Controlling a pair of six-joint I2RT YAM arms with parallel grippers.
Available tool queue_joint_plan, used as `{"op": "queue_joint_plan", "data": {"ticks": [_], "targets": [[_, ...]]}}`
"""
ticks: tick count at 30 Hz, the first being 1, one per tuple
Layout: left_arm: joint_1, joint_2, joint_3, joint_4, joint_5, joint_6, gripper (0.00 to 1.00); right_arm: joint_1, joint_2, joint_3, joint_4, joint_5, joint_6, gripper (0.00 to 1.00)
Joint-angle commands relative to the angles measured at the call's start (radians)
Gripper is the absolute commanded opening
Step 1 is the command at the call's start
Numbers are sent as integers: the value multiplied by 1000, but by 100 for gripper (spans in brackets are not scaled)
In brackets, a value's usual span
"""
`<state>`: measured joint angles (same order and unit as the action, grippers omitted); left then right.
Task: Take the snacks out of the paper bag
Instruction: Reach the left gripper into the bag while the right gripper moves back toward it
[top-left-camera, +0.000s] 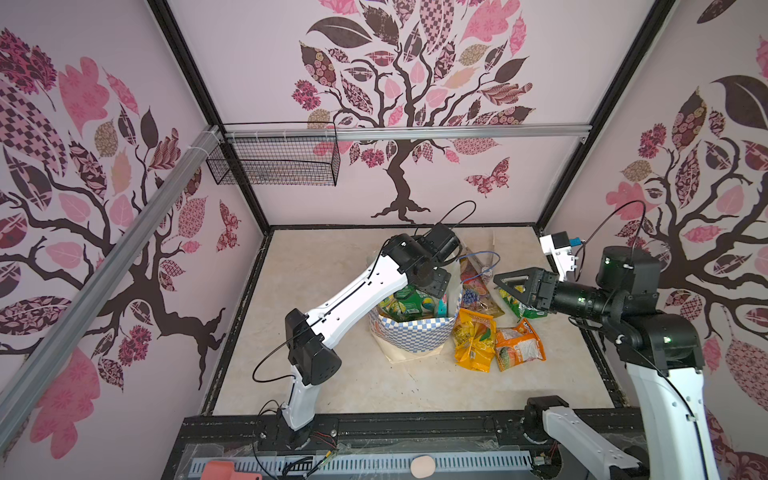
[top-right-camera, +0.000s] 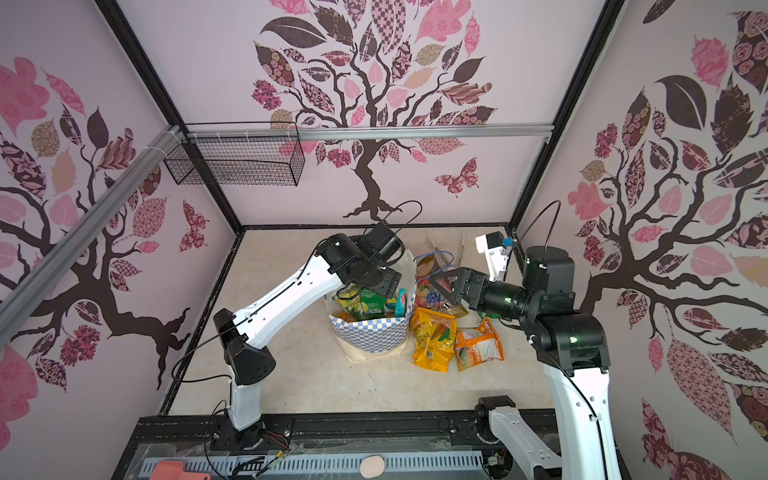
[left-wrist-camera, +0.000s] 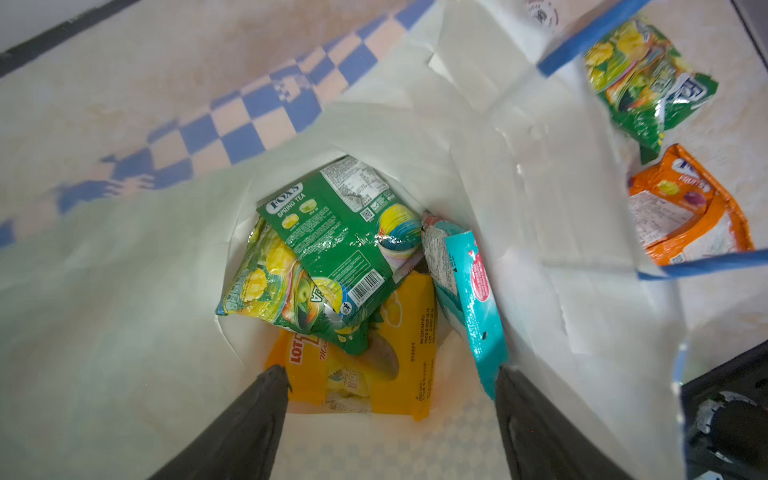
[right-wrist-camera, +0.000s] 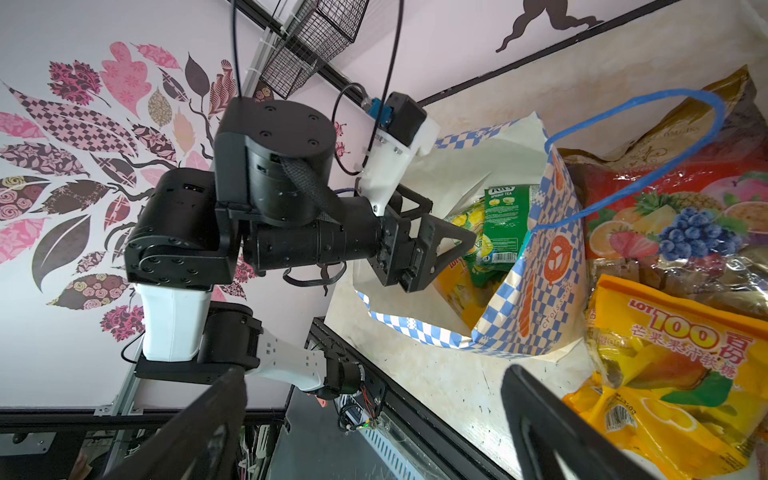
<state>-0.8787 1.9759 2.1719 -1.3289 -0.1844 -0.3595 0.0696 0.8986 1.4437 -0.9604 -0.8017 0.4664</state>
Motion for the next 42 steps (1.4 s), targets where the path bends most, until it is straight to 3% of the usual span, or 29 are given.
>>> {"op": "queue_joint_plan", "data": {"ticks": [1,11,16,19,23,28,42], "targets": [[34,19,-58,16,78,1,81,6,0,-25,29,7,-11,98],[81,65,-216,79,100,11,81,15,25,-49,57,34,-22,98],[92,82,-291,120,100,11,84,37,39,-51,52,113,-37,98],[94,100,-306,128,108,14,85,94,57,-47,49,214,-40,98],[101,126,-342,156,124,20,86,280,92,-43,77,393,-16,99],[116,141,-393,192,149,25,86,447,139,-61,133,498,32,99],[116,193,-562,296,204,28,75,472,116,-141,190,547,82,100]]}}
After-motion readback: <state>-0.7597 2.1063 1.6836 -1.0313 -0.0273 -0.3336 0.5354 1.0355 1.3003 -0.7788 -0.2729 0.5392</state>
